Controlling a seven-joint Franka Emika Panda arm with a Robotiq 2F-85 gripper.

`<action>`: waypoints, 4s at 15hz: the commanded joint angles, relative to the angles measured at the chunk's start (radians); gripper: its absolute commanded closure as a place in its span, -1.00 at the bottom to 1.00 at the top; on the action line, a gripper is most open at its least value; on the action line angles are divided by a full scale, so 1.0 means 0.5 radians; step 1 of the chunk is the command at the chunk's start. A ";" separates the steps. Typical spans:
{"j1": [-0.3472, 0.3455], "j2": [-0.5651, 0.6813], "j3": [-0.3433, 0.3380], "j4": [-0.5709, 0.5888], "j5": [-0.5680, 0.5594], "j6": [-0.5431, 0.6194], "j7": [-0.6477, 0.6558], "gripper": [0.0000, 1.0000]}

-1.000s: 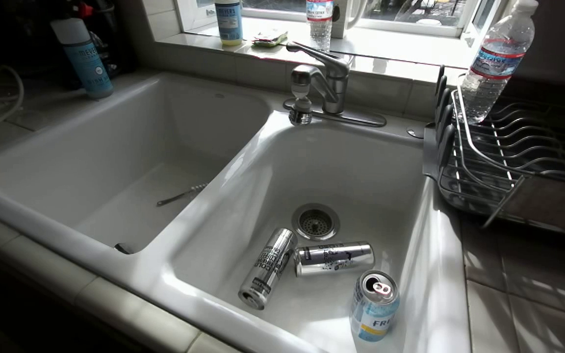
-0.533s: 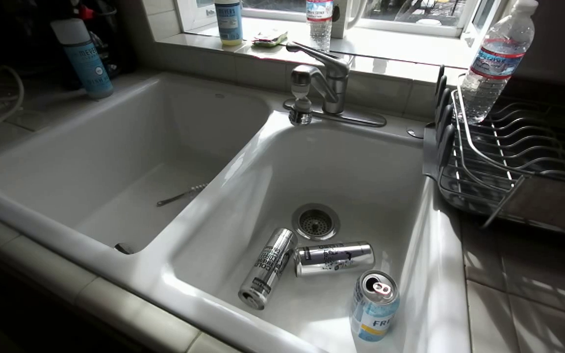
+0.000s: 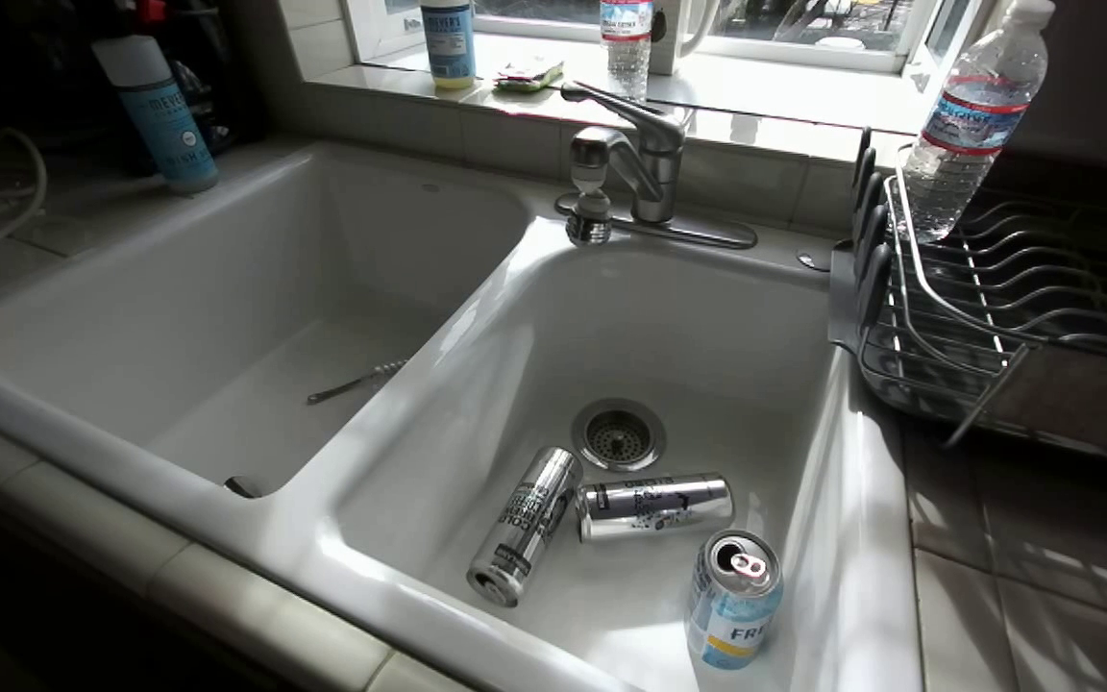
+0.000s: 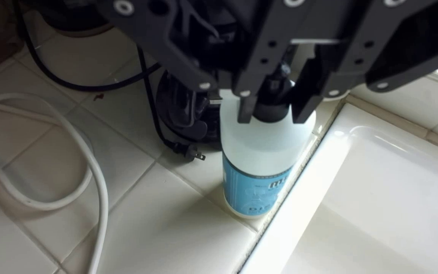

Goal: Pick up the bottle on the left and put it on the windowsill.

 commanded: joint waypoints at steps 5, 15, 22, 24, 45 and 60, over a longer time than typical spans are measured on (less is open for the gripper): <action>0.002 -0.152 -0.034 -0.081 -0.058 -0.025 0.123 0.85; -0.152 -0.511 -0.253 -0.217 -0.055 -0.057 0.672 0.85; -0.300 -0.364 -0.245 -0.008 -0.060 0.209 0.749 0.85; -0.299 -0.406 -0.265 -0.071 -0.050 0.188 0.753 0.40; -0.156 0.516 -0.359 1.183 -0.128 -0.162 0.764 0.85; -0.061 0.889 -0.503 1.754 -0.114 -0.346 0.715 0.85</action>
